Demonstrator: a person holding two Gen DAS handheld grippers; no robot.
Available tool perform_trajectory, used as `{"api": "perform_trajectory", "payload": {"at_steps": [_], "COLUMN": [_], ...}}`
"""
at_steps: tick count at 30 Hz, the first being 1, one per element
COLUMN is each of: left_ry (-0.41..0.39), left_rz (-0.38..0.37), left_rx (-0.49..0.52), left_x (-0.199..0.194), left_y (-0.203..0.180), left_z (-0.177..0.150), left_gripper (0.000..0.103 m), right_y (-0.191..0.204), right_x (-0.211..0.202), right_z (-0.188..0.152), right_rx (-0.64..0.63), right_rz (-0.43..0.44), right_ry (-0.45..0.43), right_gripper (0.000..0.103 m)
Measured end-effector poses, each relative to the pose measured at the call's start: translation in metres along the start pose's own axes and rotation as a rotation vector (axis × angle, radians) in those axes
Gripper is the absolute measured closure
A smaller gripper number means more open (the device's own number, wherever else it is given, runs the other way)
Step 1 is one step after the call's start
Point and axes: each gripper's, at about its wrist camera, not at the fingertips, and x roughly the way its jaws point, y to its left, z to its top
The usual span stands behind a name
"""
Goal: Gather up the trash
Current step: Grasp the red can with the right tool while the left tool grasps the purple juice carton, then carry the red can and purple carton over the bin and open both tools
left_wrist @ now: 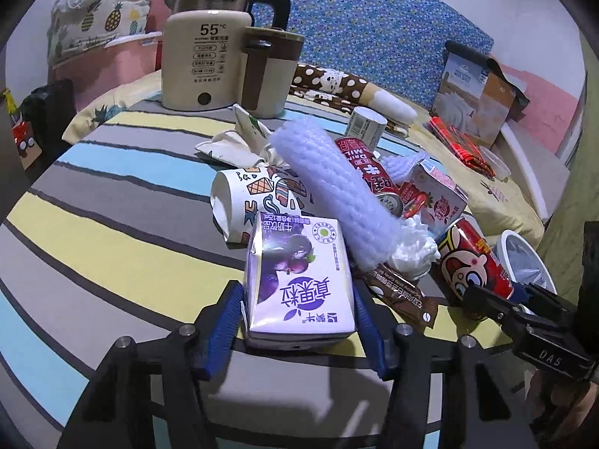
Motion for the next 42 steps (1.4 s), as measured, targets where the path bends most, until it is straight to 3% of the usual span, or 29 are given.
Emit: {"api": "perform_trajectory", "payload": {"at_steps": [17,42], "left_ry": [-0.041,-0.054], "left_rz": [-0.056,-0.209], "left_rx": [0.095,0.273], "left_x": [-0.04,-0.049], "left_y": [-0.013,-0.106], "left_z": [-0.024,-0.023], "left_gripper": [0.046,0.046], "right_y": [0.005,-0.024], "right_x": [-0.038,-0.076], "right_z": [-0.04,-0.054], "right_rx": [0.15,0.249], "right_rz": [0.016,-0.025], "right_ry": [-0.068,-0.195], "right_gripper": [0.048,0.049]}}
